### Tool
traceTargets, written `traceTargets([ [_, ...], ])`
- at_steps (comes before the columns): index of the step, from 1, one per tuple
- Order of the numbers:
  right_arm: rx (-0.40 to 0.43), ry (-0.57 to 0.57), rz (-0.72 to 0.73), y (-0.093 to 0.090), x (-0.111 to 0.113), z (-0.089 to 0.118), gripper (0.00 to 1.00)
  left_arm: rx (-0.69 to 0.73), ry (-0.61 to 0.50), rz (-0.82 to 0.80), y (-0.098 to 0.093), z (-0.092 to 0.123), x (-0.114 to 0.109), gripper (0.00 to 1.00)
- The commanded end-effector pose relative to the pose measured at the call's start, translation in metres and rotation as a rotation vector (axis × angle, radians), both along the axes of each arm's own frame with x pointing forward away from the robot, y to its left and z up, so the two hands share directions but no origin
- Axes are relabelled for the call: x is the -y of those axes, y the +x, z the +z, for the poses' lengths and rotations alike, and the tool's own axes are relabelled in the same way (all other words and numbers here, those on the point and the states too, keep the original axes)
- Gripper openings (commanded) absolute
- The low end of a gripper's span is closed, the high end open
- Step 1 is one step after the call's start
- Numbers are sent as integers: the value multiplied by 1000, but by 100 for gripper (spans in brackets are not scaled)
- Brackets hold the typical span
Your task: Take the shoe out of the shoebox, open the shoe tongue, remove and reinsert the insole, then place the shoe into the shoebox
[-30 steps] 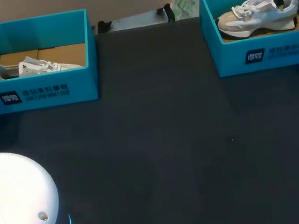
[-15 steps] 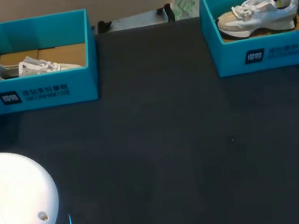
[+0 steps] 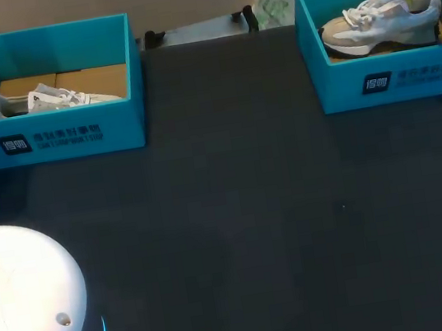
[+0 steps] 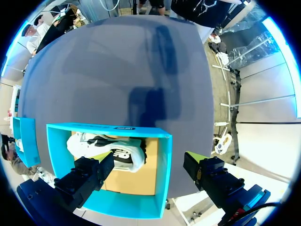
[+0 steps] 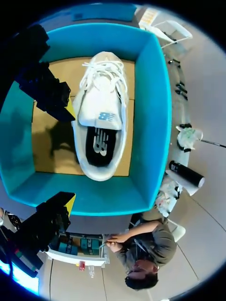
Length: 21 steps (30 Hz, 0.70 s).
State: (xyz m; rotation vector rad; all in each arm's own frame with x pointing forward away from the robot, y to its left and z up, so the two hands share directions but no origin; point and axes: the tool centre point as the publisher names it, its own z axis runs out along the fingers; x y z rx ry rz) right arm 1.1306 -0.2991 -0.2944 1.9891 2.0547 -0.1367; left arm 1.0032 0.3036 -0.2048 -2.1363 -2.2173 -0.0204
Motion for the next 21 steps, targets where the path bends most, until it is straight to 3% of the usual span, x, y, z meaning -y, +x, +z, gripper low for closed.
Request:
traceTargets([
  [1, -1, -8, 16, 11, 5, -4, 100, 2, 1, -1, -1, 0, 0, 100],
  [14, -22, -20, 7, 14, 6, -5, 100, 2, 1, -1, -1, 0, 0, 100],
  [21, -4, -63, 9, 26, 20, -9, 100, 2, 1, -1, -1, 0, 0, 100],
])
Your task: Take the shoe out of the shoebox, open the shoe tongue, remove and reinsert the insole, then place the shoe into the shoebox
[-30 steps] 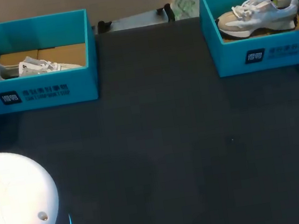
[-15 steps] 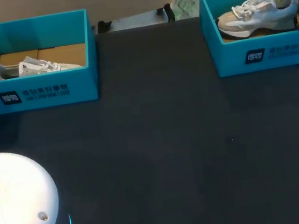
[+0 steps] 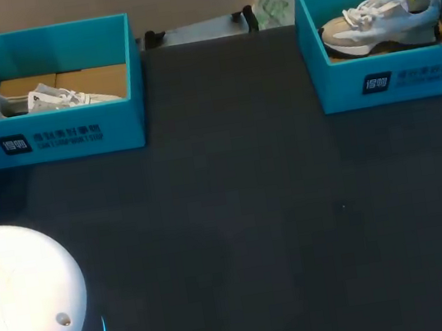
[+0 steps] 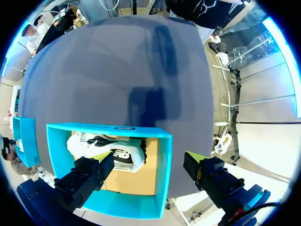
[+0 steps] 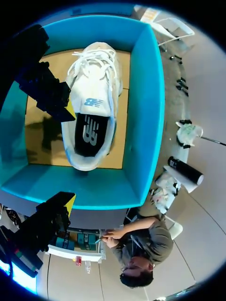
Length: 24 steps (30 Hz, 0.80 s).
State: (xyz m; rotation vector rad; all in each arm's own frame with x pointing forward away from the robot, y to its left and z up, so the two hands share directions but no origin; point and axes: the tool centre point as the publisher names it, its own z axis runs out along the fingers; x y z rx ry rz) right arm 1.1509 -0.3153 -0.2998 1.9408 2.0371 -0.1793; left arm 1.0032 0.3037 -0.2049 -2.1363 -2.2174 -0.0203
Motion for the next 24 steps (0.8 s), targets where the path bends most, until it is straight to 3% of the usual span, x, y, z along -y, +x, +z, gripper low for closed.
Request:
traceTargets([
  [1, -9, -7, -5, 6, 5, -4, 100, 2, 1, -1, -1, 0, 0, 100],
  [2, -6, -4, -5, 6, 6, -4, 100, 2, 1, -1, -1, 0, 0, 100],
  [3, -9, -7, -6, 6, 7, -5, 87, 2, 1, -1, -1, 0, 0, 100],
  [4, -8, -5, -8, 6, 7, -6, 84, 2, 1, -1, -1, 0, 0, 100],
  [5, -9, -4, -9, 6, 8, -7, 74, 2, 1, -1, -1, 0, 0, 100],
  [6, -12, -2, -11, 6, 8, -8, 49, 2, 1, -1, -1, 0, 0, 100],
  [7, -14, 0, -12, 6, 9, -10, 47, 2, 1, -1, -1, 0, 0, 100],
  [10, -21, 4, -16, 6, 10, -17, 51, 2, 1, -1, -1, 0, 0, 100],
  [12, -32, -1, -19, 7, 11, -21, 68, 2, 1, -1, -1, 0, 0, 100],
  [13, -35, 1, -17, 8, 12, -23, 71, 2, 1, -1, -1, 0, 0, 100],
  [16, -38, 19, -27, 9, 14, -29, 65, 2, 1, -1, -1, 0, 0, 100],
  [24, -47, 34, -40, 13, 19, -41, 69, 2, 1, -1, -1, 0, 0, 100],
])
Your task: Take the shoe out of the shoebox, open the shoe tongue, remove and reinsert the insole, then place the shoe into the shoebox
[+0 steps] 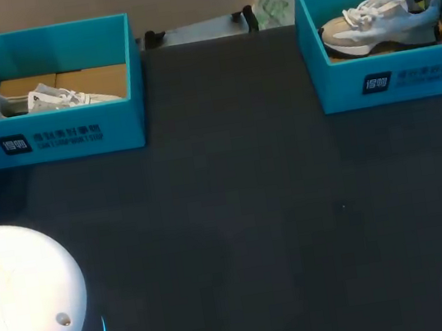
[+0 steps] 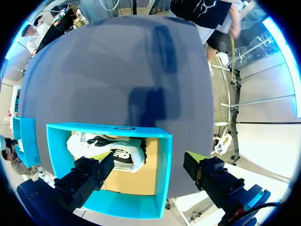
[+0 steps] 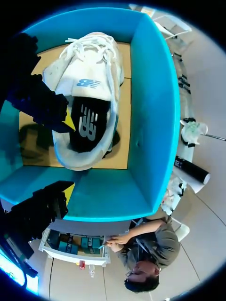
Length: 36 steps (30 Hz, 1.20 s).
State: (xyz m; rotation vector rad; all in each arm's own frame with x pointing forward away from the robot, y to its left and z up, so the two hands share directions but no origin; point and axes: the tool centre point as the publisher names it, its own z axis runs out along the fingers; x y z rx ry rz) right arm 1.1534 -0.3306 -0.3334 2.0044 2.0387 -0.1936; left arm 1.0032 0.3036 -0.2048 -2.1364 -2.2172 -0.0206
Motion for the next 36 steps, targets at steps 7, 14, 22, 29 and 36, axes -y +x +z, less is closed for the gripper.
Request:
traceTargets([
  [7, -38, 15, -21, 17, 5, -15, 70, 2, 1, -1, -1, 0, 0, 100],
  [14, -67, 32, -39, 22, 4, -26, 78, 2, 1, -1, -1, 0, 0, 100],
  [22, -91, 45, -66, 24, 3, -33, 78, 2, 1, -1, -1, 0, 0, 100],
  [29, -112, 55, -87, 21, 5, -37, 78, 2, 1, -1, -1, 0, 0, 100],
  [36, -139, 77, -98, 17, 5, -46, 80, 2, 1, -1, -1, 0, 0, 100],
])
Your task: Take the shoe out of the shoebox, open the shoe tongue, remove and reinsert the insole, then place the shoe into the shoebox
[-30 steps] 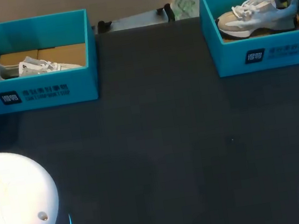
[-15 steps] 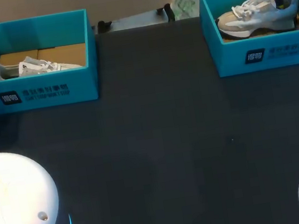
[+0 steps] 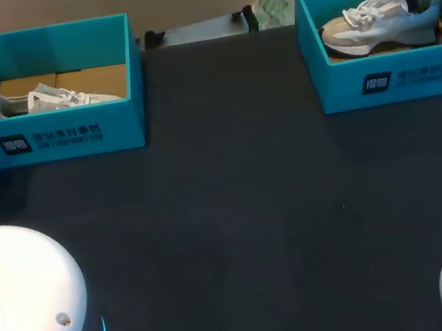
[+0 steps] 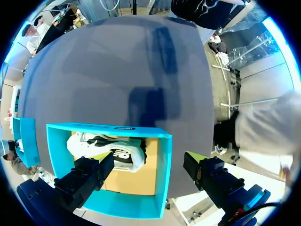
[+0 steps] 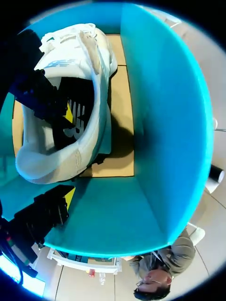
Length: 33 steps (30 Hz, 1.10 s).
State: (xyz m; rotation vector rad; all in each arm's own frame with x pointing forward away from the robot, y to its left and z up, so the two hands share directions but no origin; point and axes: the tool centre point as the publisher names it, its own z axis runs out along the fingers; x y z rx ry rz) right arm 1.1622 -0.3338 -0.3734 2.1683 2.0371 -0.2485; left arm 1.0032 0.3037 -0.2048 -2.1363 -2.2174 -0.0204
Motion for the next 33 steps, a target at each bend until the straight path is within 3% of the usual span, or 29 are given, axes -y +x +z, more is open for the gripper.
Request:
traceTargets([
  [1, -47, 18, -7, 8, 2, -8, 80, 2, 1, -1, -1, 0, 0, 100],
  [8, -62, 56, -14, 8, 0, -17, 73, 2, 1, -1, -1, 0, 0, 100],
  [12, -77, 77, -20, 7, -1, -21, 56, 2, 1, -1, -1, 0, 0, 100],
  [16, -86, 94, -20, 6, -1, -26, 69, 2, 1, -1, -1, 0, 0, 100],
  [21, -92, 102, -31, 6, -1, -26, 56, 2, 1, -1, -1, 0, 0, 100],
  [23, -90, 96, -35, 5, -1, -25, 73, 2, 1, -1, -1, 0, 0, 100],
  [27, -87, 85, -40, 3, -2, -21, 76, 2, 1, -1, -1, 0, 0, 100],
  [29, -86, 82, -42, 2, -2, -20, 62, 2, 1, -1, -1, 0, 0, 100],
  [30, -84, 83, -43, 2, -2, -20, 48, 2, 1, -1, -1, 0, 0, 100],
  [32, -83, 84, -44, 1, -3, -21, 38, 2, 1, -1, -1, 0, 0, 100],
  [33, -81, 88, -44, 1, -5, -22, 21, 2, 1, -1, -1, 0, 0, 100],
])
